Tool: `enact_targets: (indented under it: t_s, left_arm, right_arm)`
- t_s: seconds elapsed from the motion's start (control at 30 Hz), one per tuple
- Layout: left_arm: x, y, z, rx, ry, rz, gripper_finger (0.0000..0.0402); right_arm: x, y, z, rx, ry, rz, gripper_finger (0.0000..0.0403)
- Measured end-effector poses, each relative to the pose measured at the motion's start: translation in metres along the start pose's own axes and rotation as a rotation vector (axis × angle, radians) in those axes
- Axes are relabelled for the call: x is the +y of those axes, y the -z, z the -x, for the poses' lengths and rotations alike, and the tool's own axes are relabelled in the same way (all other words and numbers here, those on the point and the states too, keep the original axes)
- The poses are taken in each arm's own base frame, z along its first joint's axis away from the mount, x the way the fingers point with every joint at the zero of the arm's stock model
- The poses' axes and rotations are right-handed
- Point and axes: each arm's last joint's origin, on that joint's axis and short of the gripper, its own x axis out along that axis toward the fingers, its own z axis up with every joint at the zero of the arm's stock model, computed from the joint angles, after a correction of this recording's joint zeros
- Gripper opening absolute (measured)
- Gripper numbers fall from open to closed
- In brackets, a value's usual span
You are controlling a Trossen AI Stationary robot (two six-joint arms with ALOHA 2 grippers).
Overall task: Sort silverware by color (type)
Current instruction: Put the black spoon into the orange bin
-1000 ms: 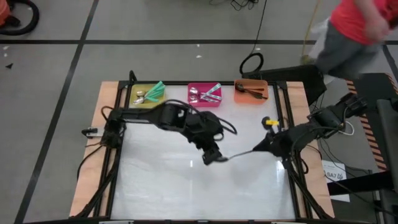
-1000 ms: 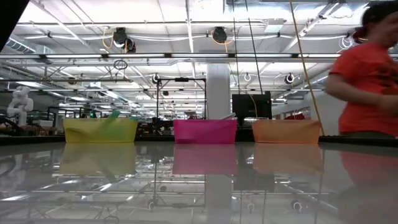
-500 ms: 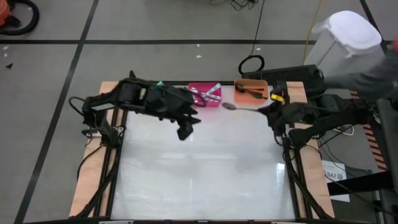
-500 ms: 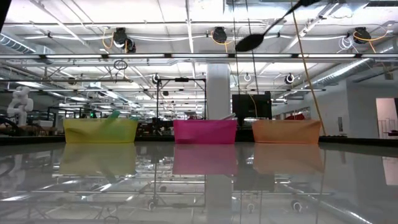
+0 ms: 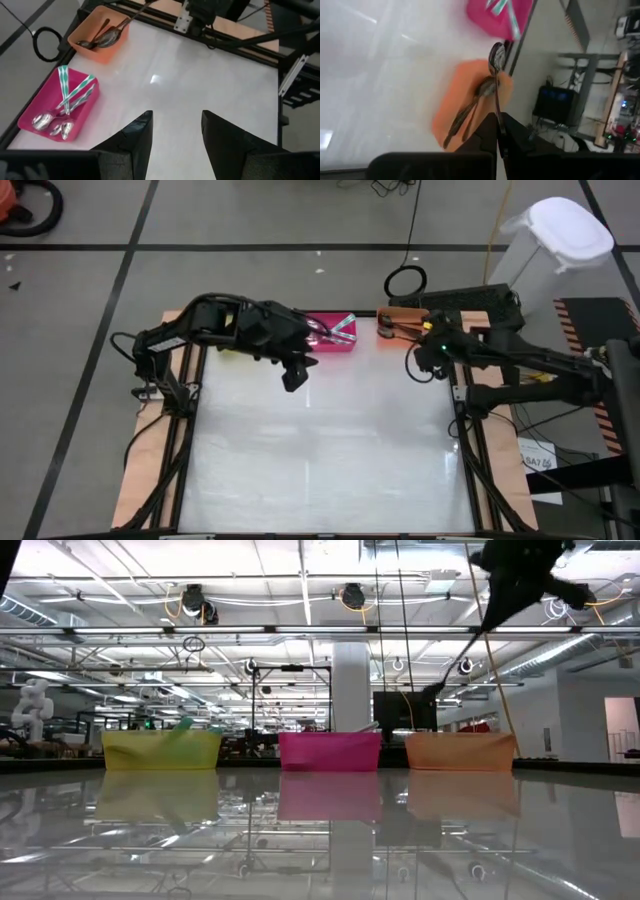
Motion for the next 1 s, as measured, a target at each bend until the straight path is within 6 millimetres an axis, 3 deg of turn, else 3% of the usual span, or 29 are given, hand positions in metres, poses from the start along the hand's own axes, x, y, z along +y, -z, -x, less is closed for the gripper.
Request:
enact_targets:
  t_s: [0.13, 0.6, 1.0]
  left_arm:
    - [0.0, 0.0, 0.0, 0.0, -0.001, 0.05, 0.0168]
    - [-0.004, -0.007, 0.0, -0.085, 0.012, 0.152, 0.0168]
    - [-0.004, -0.008, 0.0, -0.106, -0.004, 0.179, 0.0168]
  right_arm:
    - [0.004, 0.011, -0.023, 0.049, 0.031, 0.002, 0.0]
    - [0.003, 0.048, -0.076, 0.029, 0.054, -0.008, 0.0003]
    - [-0.004, 0.06, -0.102, 0.078, -0.017, -0.034, 0.0006]
